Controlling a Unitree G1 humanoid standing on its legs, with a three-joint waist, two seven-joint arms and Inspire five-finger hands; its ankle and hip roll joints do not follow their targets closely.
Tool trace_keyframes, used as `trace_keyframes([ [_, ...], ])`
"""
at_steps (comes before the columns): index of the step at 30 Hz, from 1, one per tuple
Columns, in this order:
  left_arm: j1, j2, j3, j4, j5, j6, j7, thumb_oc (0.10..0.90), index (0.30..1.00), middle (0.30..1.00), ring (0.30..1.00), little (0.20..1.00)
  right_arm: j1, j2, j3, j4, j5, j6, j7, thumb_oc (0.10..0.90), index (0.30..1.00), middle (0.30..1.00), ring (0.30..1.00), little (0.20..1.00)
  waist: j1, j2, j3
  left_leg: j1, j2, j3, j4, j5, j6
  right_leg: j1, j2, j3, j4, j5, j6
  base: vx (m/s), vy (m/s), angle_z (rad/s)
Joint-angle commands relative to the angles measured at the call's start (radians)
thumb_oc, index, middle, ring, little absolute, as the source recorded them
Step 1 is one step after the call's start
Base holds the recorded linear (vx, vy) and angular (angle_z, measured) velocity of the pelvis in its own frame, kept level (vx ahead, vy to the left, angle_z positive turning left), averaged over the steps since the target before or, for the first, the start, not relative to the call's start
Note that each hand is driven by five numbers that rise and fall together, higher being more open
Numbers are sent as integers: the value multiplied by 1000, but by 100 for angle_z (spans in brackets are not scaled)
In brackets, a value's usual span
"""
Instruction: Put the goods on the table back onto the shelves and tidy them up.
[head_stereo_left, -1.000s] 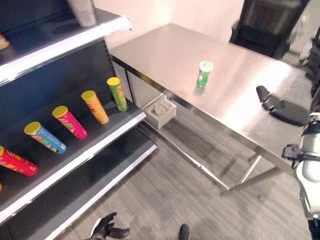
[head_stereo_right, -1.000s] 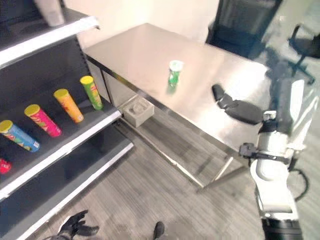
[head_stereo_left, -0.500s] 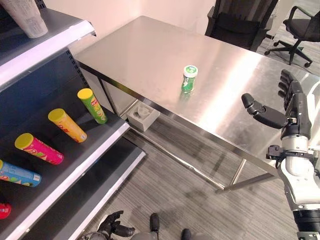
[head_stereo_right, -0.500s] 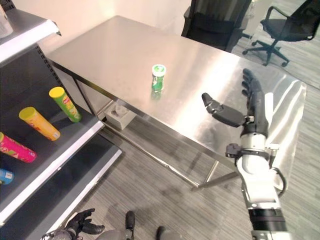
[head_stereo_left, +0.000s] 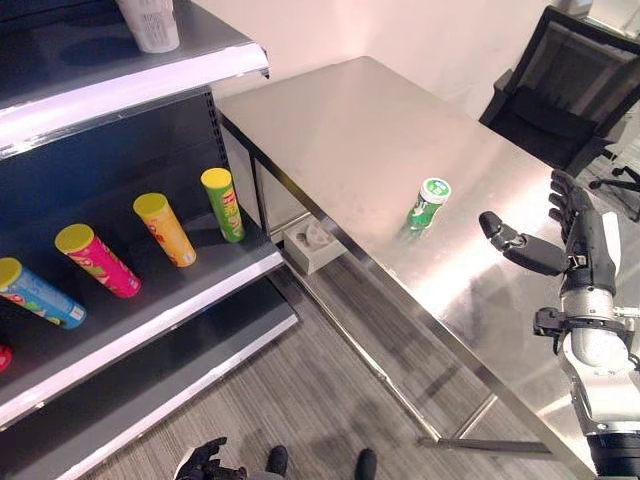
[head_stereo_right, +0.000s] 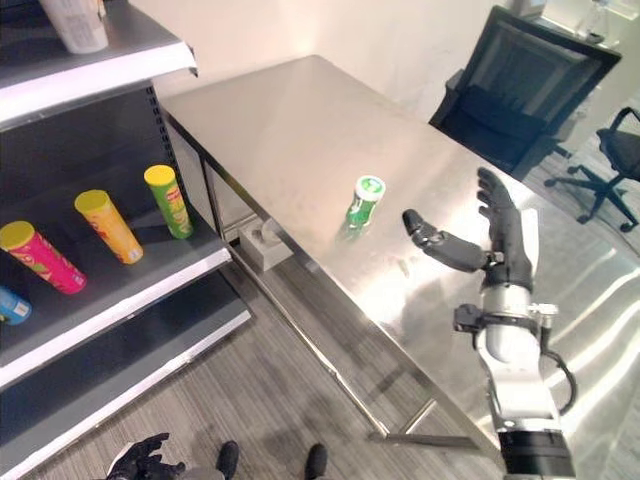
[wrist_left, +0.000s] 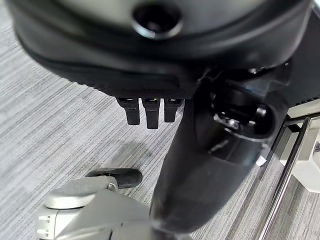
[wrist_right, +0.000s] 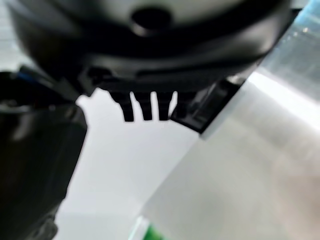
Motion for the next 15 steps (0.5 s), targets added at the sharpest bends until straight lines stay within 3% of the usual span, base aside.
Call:
trace_keyframes([
  [1, -48, 27, -29, 17, -12, -31, 0, 800, 900, 900, 900, 900, -75, -81, -47, -15, -23, -53, -36, 800, 900, 900, 900, 900, 14, 14, -75, -36, 33, 90, 3, -44, -44, 39, -35, -46, 7, -69, 76, 68, -53, 16],
  [15, -16, 54, -23, -7, -58, -38, -5, 800, 900, 900, 900, 900, -238, -134, 57, 164, -57, -28, -84, 800, 900, 900, 900, 900, 65, 27, -26, -112, 29, 60, 3, -15, -54, -11, -44, -87, 7, -63, 80, 9, -8, 9],
])
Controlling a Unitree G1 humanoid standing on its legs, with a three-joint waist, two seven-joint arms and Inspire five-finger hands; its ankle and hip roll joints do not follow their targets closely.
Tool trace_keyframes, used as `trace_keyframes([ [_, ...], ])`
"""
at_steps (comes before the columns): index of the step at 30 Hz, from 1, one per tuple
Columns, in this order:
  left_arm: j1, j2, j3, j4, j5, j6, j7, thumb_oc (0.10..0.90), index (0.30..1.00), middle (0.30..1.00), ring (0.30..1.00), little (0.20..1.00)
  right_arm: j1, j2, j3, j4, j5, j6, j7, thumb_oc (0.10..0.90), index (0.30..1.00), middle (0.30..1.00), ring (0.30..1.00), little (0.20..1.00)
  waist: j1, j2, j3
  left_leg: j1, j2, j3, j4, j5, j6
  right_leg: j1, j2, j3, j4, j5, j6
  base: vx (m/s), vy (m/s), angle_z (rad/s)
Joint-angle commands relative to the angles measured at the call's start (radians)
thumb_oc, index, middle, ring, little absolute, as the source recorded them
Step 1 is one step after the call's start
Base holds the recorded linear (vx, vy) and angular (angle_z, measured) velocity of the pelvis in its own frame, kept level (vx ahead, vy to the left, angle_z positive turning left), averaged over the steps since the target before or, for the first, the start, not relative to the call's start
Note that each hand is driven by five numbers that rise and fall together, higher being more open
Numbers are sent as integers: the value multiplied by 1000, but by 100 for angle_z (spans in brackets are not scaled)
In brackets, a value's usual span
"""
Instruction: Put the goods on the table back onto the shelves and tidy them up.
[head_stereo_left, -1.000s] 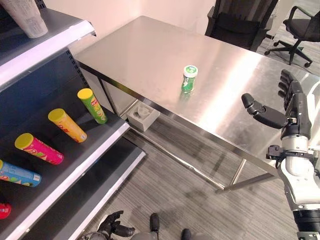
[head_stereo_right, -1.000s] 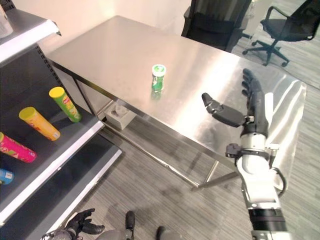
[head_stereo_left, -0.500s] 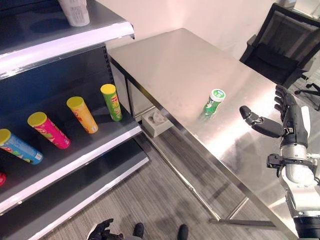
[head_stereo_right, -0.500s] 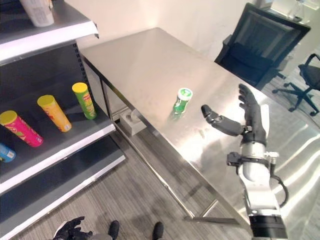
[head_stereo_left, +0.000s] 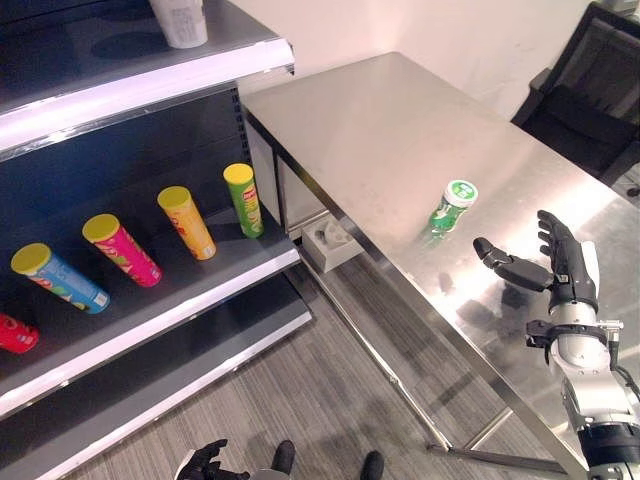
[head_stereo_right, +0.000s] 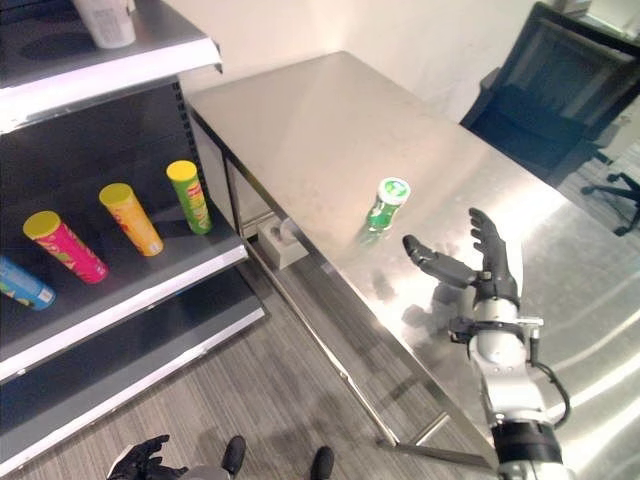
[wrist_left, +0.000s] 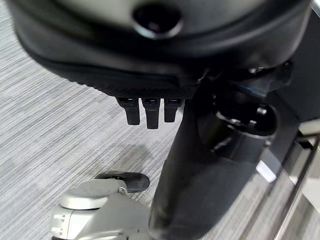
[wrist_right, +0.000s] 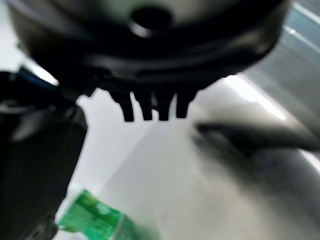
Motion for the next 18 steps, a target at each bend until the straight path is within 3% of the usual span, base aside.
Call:
trace_keyframes([
  [1, -19, 57, -18, 0, -18, -35, 0, 800, 900, 900, 900, 900, -150, -139, -14, -54, -54, -72, -72, 800, 900, 900, 900, 900, 31, 9, -11, -42, 35, 99, 2, -30, -36, 35, -33, -39, 8, -59, 80, 17, 2, 6],
  [12, -18, 57, -11, 21, -27, -39, 11, 800, 900, 900, 900, 900, -236, -164, 13, -11, -87, -61, -112, 800, 900, 900, 900, 900, 60, 20, 20, -87, 16, 62, 2, -15, -31, 7, -42, -57, 8, -54, 83, 9, 11, 12],
  [13, -17, 58, -10, 22, -27, -40, 12, 800, 900, 900, 900, 900, -241, -165, 16, -10, -91, -61, -114, 723, 785, 785, 785, 785, 62, 19, 22, -90, 16, 62, 2, -15, -30, 5, -42, -57, 8, -54, 83, 3, 10, 11],
  [15, -17, 56, -10, 27, -29, -40, 15, 800, 900, 900, 900, 900, -253, -161, 14, -10, -88, -64, -122, 700, 749, 749, 749, 749, 68, 18, 24, -94, 15, 61, 2, -15, -29, 1, -43, -57, 8, -55, 84, 5, 5, 3],
  [17, -18, 56, -11, 26, -29, -40, 17, 800, 900, 900, 900, 900, -255, -159, 12, -10, -89, -63, -126, 638, 658, 658, 658, 658, 69, 17, 25, -94, 14, 59, 2, -16, -28, 1, -44, -57, 8, -56, 83, 0, 0, 0],
  [18, -18, 56, -11, 24, -30, -40, 17, 800, 900, 900, 900, 900, -256, -159, 11, -13, -90, -63, -126, 521, 481, 481, 481, 481, 70, 17, 26, -94, 14, 58, 2, -16, -28, 2, -44, -58, 8, -56, 83, 0, 0, 0],
])
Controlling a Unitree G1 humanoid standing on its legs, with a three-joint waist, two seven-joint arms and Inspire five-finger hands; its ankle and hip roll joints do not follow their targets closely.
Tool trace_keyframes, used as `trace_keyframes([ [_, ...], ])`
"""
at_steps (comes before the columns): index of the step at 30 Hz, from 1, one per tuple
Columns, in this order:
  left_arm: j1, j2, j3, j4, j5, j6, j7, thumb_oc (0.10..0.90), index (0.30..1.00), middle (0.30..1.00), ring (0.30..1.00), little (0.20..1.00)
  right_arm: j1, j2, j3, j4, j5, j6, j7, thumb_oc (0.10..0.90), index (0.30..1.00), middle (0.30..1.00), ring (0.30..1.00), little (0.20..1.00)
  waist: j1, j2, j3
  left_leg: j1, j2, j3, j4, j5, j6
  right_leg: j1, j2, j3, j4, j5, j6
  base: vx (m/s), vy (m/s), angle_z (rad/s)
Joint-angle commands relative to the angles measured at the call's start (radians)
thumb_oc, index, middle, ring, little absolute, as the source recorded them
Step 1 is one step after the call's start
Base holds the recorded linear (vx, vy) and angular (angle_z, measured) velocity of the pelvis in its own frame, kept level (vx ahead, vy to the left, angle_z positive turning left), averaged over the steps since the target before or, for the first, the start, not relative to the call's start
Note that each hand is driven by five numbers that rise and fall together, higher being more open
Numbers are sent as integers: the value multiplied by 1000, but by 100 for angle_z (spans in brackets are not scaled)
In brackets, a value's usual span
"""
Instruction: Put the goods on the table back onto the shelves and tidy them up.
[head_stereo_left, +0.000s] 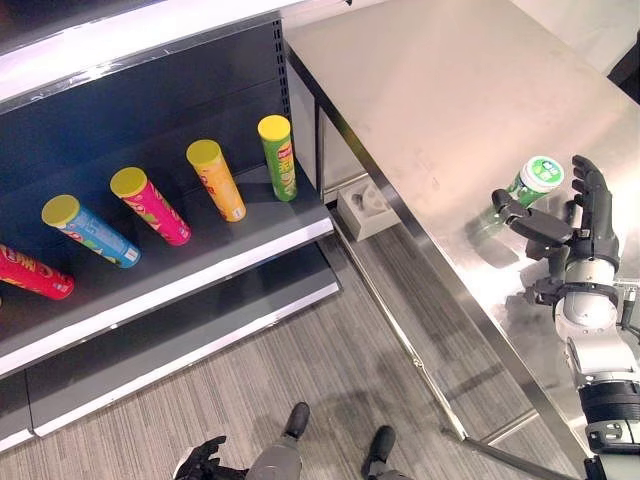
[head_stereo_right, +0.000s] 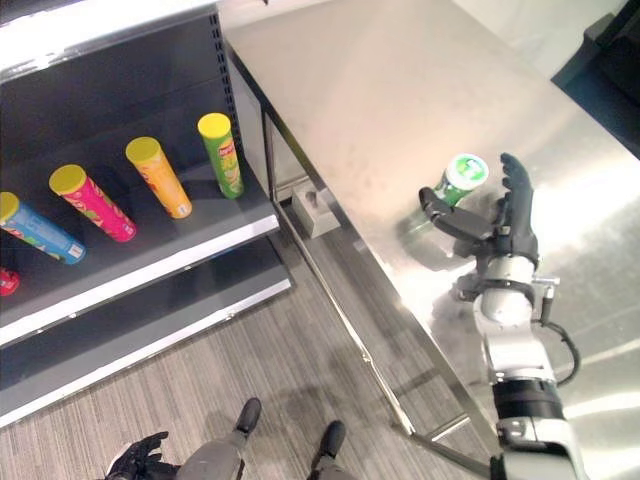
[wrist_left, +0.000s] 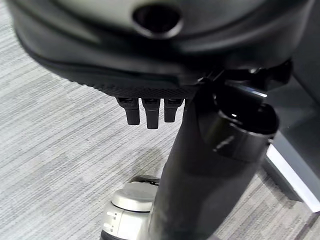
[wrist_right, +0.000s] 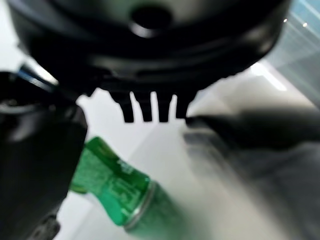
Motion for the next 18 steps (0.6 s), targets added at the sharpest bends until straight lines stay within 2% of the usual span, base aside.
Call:
trace_keyframes([
  [1, -11, 52, -14, 11, -29, -33, 14, 800, 900, 900, 900, 900, -68, -120, 6, -38, -20, -63, -31, 420, 331, 331, 331, 331, 25, -12, -57, -30, 22, 107, 2, -28, -22, 39, -42, -7, 8, -52, 79, 0, 0, 0],
  [2, -12, 53, -17, 9, -28, -34, 14, 800, 900, 900, 900, 900, -76, -121, 10, -35, -23, -63, -33, 400, 300, 300, 300, 300, 27, -12, -55, -31, 22, 106, 2, -28, -22, 38, -43, -9, 8, -51, 79, 0, 0, 0],
  [10, -18, 61, -8, -8, -40, -36, 20, 800, 900, 900, 900, 900, -106, -132, 20, -60, -33, -66, -42, 400, 300, 300, 300, 300, 30, -18, -45, -37, 24, 111, 2, -27, -23, 27, -43, -8, 8, -47, 81, 0, 0, 0],
  [18, -13, 68, 30, -5, -21, -29, 7, 800, 900, 900, 900, 900, -8, -210, -82, -269, -50, -102, 19, 400, 300, 300, 300, 300, 1, -41, -77, 17, 41, 127, 2, -50, -26, 68, -35, -3, 8, -62, 79, 11, -29, -1],
])
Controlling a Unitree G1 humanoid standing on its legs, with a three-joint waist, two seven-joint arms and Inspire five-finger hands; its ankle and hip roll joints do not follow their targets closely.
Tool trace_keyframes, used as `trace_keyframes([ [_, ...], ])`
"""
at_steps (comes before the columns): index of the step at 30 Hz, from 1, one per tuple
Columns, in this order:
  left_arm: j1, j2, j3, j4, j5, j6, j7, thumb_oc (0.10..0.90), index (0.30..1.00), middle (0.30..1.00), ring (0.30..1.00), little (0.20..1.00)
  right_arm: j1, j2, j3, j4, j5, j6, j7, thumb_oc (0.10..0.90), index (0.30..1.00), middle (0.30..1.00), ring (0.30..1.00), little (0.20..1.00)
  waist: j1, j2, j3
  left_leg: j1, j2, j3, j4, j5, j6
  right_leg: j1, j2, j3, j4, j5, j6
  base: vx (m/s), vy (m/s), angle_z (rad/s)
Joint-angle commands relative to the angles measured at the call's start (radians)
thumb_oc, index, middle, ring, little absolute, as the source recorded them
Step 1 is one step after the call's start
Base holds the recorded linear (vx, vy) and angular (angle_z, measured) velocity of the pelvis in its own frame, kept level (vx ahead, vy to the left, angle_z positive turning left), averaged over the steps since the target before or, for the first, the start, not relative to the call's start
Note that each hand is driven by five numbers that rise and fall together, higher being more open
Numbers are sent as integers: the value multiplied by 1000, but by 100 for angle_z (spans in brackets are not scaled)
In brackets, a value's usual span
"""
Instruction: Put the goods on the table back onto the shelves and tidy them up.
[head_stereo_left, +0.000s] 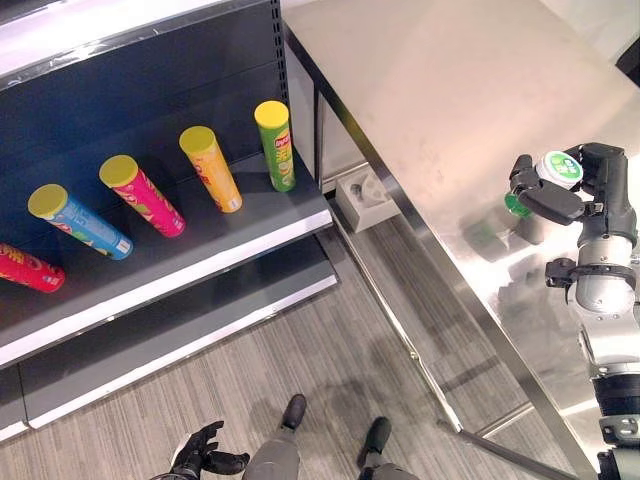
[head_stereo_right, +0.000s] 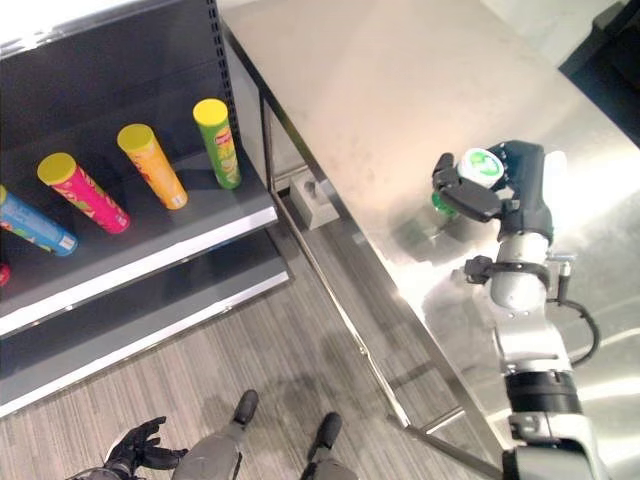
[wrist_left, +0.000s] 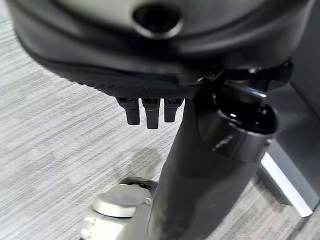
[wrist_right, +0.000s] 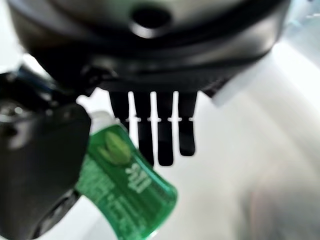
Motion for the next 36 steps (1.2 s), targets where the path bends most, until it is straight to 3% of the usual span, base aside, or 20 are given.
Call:
trace_keyframes([
  [1, 20, 68, -3, 19, -20, -28, 3, 800, 900, 900, 900, 900, -42, -133, -85, -141, 6, -113, -3, 400, 300, 300, 300, 300, 7, -24, -111, 9, 42, 127, 2, -53, -28, 62, -34, -2, 8, -68, 76, 10, -54, -5],
  [7, 16, 75, -14, 11, -27, -27, -17, 800, 900, 900, 900, 900, -95, -161, -90, -221, 132, -162, 53, 400, 300, 300, 300, 300, 3, -29, -153, 49, 61, 130, 2, -58, -44, 107, -17, -3, 8, -91, 64, -15, -107, -1],
  [8, 13, 80, -30, 7, -32, -28, -31, 800, 900, 900, 900, 900, -163, -175, -60, -243, 231, -194, 87, 400, 300, 300, 300, 300, 11, -29, -176, 58, 76, 126, 2, -51, -58, 126, -4, -8, 8, -111, 53, -43, -158, -2],
  [12, 8, 87, -47, 4, -33, -30, -37, 800, 900, 900, 900, 900, -257, -192, -7, -251, 308, -217, 104, 400, 300, 300, 300, 300, 21, -29, -189, 59, 91, 107, 2, -36, -76, 144, 14, -16, 8, -130, 37, -44, -149, 7],
  [15, 8, 102, -70, -6, -43, -30, -50, 800, 900, 900, 900, 900, -445, -218, 119, -243, 428, -245, 140, 400, 300, 300, 300, 300, 56, -23, -182, 38, 125, 40, 2, 10, -115, 168, 66, -40, 8, -164, 0, -132, -289, 43],
  [19, 18, 115, -84, -7, -51, -33, -56, 800, 900, 900, 900, 900, -589, -249, 229, -191, 484, -256, 151, 400, 300, 300, 300, 300, 87, -14, -162, 7, 146, -3, 4, 54, -142, 184, 86, -90, 8, -179, -16, -94, -140, 67],
  [21, 10, 122, -84, -7, -54, -36, -53, 800, 900, 900, 900, 900, -657, -280, 285, -166, 504, -258, 152, 400, 300, 300, 300, 300, 87, -13, -135, -25, 169, 77, 32, 73, -150, 184, 73, -136, 8, -172, -14, -162, -17, 31],
  [23, 11, 129, -75, -13, -52, -33, -55, 800, 900, 900, 900, 900, -717, -301, 345, -148, 499, -248, 150, 400, 300, 300, 300, 300, 83, -23, -129, -44, 214, 232, 98, 61, -119, 174, 51, -181, 8, -159, -11, -175, 33, 106],
  [24, 19, 122, -66, -8, -49, -31, -56, 800, 900, 900, 900, 900, -746, -297, 370, -137, 502, -245, 149, 400, 300, 300, 300, 300, 85, -21, -130, -38, 225, 257, 123, 44, -116, 174, 45, -184, 8, -154, -9, -91, 40, 119],
  [28, 26, 117, -63, 32, -44, -33, -44, 800, 900, 900, 900, 900, -801, -269, 436, -105, 514, -233, 160, 400, 300, 300, 300, 300, 80, -16, -150, 30, 241, 246, 146, -44, -130, 186, 24, -200, 11, -148, 4, 18, 74, 41],
  [33, 41, 101, -79, 57, -21, -24, -46, 800, 900, 900, 900, 900, -818, -267, 458, -81, 524, -221, 173, 400, 300, 300, 300, 300, 72, 7, -198, 90, 218, 273, 33, -22, -125, 190, 7, -242, 13, -131, 19, 45, 176, 51],
  [36, 38, 99, -99, 68, 4, -20, -39, 800, 900, 900, 900, 900, -799, -263, 457, -45, 515, -205, 165, 400, 300, 300, 300, 300, 90, 6, -218, 94, 175, 249, 8, -36, -115, 209, -40, -289, 18, -104, 42, 45, 247, 46],
])
